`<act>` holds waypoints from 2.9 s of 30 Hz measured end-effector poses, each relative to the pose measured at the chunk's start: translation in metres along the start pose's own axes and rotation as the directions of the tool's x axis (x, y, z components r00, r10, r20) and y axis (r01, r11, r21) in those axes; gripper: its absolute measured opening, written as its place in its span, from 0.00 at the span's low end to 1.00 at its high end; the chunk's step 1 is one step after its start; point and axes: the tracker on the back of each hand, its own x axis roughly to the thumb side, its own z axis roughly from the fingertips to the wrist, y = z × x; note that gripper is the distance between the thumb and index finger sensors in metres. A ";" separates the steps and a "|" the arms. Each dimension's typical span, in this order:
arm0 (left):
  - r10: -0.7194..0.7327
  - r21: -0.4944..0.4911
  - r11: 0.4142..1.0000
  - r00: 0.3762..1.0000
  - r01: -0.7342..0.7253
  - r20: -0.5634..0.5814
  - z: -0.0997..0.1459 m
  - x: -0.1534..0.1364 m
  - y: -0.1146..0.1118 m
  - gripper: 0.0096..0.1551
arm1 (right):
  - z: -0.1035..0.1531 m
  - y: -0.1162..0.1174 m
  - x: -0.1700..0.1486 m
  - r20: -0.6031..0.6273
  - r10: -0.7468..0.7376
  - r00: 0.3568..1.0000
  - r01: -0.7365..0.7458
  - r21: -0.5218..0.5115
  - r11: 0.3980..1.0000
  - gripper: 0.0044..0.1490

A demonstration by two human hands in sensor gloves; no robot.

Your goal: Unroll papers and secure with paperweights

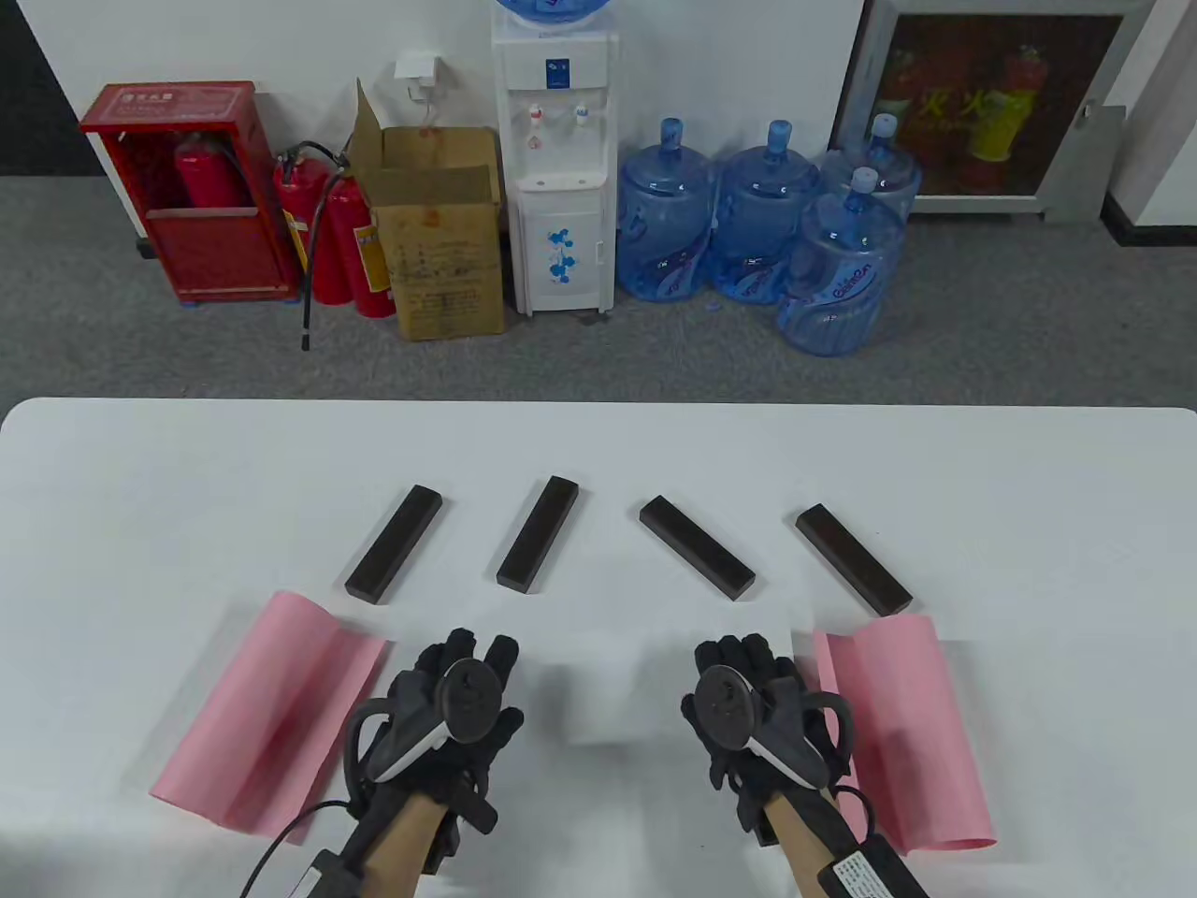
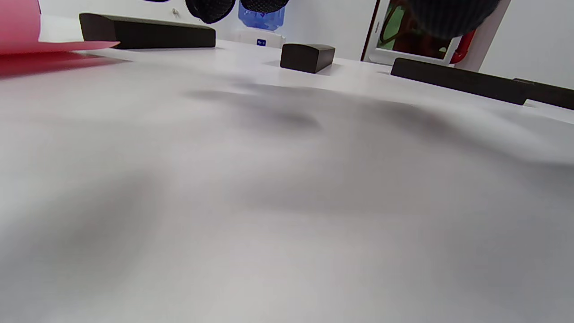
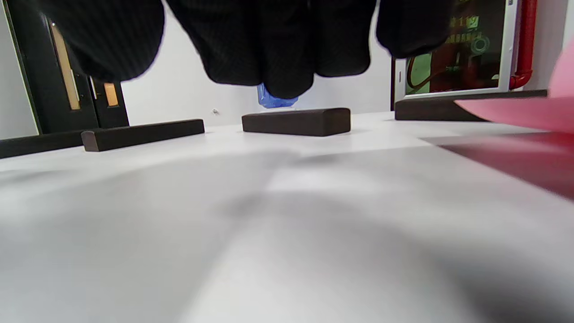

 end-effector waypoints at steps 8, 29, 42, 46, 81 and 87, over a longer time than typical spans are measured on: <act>0.012 -0.017 1.000 1.000 -0.013 -0.011 -0.001 -0.003 -0.001 0.43 | -0.001 0.002 0.001 0.006 0.000 1.000 -0.001 0.023 1.000 0.43; 0.019 0.069 0.997 0.999 -0.017 -0.027 0.010 -0.015 0.057 0.42 | -0.001 0.000 0.001 0.007 -0.010 1.000 0.010 0.036 0.999 0.43; 0.029 0.121 0.992 0.890 0.030 -0.455 0.025 -0.169 0.121 0.38 | -0.001 0.000 -0.001 -0.002 -0.008 1.000 0.009 0.039 0.999 0.43; 0.055 0.071 0.997 0.845 -0.021 -0.532 0.026 -0.202 0.099 0.38 | -0.001 0.001 0.000 0.000 -0.005 1.000 0.005 0.042 0.999 0.43; 0.471 0.231 0.870 0.874 -0.437 -0.122 0.037 -0.077 0.068 0.51 | 0.000 0.003 0.007 0.037 -0.015 0.999 0.013 0.057 0.998 0.44; 0.574 0.135 0.818 0.807 -0.559 -0.138 0.018 -0.033 0.032 0.51 | 0.001 0.004 0.010 0.046 -0.017 0.999 0.014 0.071 0.997 0.44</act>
